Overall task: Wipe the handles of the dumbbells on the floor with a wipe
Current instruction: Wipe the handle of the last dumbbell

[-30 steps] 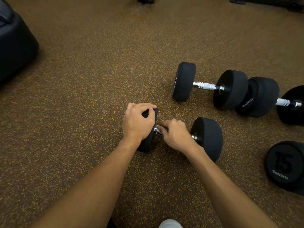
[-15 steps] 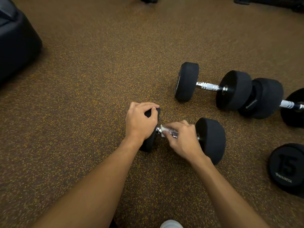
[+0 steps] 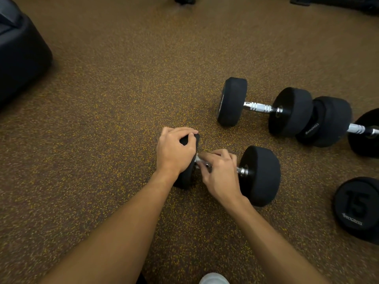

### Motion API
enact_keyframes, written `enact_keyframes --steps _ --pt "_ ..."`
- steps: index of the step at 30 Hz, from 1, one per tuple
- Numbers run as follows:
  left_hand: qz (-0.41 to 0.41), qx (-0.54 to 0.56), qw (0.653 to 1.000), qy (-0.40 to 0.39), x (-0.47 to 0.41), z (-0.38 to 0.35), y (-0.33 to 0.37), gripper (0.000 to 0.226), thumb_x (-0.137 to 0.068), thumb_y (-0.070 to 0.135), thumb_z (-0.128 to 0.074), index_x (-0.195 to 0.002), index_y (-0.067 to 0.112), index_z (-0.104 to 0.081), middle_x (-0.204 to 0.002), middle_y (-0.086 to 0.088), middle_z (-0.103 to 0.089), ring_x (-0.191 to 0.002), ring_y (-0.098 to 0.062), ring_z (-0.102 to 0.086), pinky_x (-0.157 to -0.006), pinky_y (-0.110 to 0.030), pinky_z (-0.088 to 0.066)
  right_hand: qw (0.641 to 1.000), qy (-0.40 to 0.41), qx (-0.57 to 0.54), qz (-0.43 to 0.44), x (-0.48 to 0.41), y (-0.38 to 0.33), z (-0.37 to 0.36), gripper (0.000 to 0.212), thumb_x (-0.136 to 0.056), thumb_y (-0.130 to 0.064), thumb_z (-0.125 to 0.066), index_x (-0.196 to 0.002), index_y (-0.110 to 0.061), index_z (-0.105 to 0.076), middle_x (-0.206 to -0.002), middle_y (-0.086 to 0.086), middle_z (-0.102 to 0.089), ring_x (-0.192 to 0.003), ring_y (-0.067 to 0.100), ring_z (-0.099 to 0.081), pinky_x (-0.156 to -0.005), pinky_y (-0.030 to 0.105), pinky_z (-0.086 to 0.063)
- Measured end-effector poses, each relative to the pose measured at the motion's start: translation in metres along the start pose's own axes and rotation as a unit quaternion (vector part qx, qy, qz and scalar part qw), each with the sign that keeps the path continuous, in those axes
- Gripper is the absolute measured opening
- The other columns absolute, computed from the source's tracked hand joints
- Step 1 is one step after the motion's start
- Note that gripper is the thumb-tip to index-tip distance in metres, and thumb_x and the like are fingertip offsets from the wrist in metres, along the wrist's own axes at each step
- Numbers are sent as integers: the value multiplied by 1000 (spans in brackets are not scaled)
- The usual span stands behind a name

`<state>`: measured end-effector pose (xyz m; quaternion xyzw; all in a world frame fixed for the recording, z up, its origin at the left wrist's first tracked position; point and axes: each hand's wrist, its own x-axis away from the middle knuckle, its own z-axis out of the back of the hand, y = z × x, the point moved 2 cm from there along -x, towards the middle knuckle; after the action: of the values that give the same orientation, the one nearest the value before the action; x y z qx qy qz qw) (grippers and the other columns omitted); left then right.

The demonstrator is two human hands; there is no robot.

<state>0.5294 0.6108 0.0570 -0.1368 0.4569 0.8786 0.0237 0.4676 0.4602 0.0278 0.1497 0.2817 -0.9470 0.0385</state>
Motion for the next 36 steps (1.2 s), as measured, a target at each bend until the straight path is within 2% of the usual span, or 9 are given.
enact_keyframes --steps 2,6,9,11,15,20,26,32,36 --pt "1 -2 1000 0 -1 -1 0 29 -95 35 -56 -101 34 -84 -104 25 -76 -111 -7 -54 -100 -23 -46 1000 -3 -8 25 1 -4 -5 21 -100 -28 -71 -118 -22 -80 -117 -10 -77 -113 12 -58 -101 38 -40" --pt "3 -4 1000 -1 -1 -1 -1 29 -94 37 -55 -101 35 -84 -104 26 -76 -111 -6 -54 -99 -23 -46 996 42 19 83 13 2 -4 18 -99 -28 -74 -115 -23 -81 -119 -11 -77 -116 13 -61 -103 40 -40" --pt "6 -9 1000 -5 -2 -1 -1 29 -94 38 -55 -101 36 -83 -104 27 -75 -112 -7 -54 -99 -27 -48 997 49 16 54 5 1 -6 15 -96 -28 -75 -109 -25 -82 -113 -13 -78 -113 13 -62 -100 42 -40" --pt "10 -10 1000 -8 -3 -1 -1 28 -95 37 -55 -101 36 -83 -105 27 -75 -112 -7 -53 -100 -28 -49 999 43 2 27 2 2 -8 18 -98 -29 -74 -114 -26 -82 -117 -13 -78 -114 12 -63 -99 42 -41" --pt "4 -9 1000 -4 -2 -1 0 28 -95 35 -56 -101 35 -83 -105 25 -76 -111 -8 -54 -100 -28 -49 995 53 25 82 15 9 -6 23 -101 -32 -72 -122 -26 -79 -127 -14 -75 -119 12 -62 -102 43 -41" --pt "3 -11 1000 -4 -1 0 0 27 -96 36 -57 -103 35 -83 -106 25 -76 -112 -7 -53 -98 -26 -47 994 87 53 46 21 21 3 24 -99 -33 -73 -121 -28 -80 -125 -15 -76 -118 15 -63 -103 45 -40" --pt "3 -9 1000 3 -3 -3 0 28 -94 35 -56 -98 35 -84 -103 25 -77 -110 -10 -56 -97 -23 -45 988 85 48 122 11 11 -10 20 -99 -29 -74 -117 -22 -80 -123 -11 -77 -116 18 -66 -102 47 -43" --pt "11 -10 1000 -9 -3 -1 2 28 -95 36 -56 -100 36 -83 -105 25 -76 -111 -6 -54 -100 -31 -49 984 124 57 117 27 25 -1 22 -98 -29 -78 -119 -24 -80 -129 -14 -74 -116 17 -66 -102 45 -43" --pt "11 -18 1000 -11 -4 0 2 27 -96 35 -56 -101 36 -83 -107 24 -76 -111 -5 -53 -101 -31 -48 980 117 59 147 18 16 -16 20 -100 -29 -75 -118 -21 -81 -128 -10 -75 -119 20 -68 -102 49 -44"
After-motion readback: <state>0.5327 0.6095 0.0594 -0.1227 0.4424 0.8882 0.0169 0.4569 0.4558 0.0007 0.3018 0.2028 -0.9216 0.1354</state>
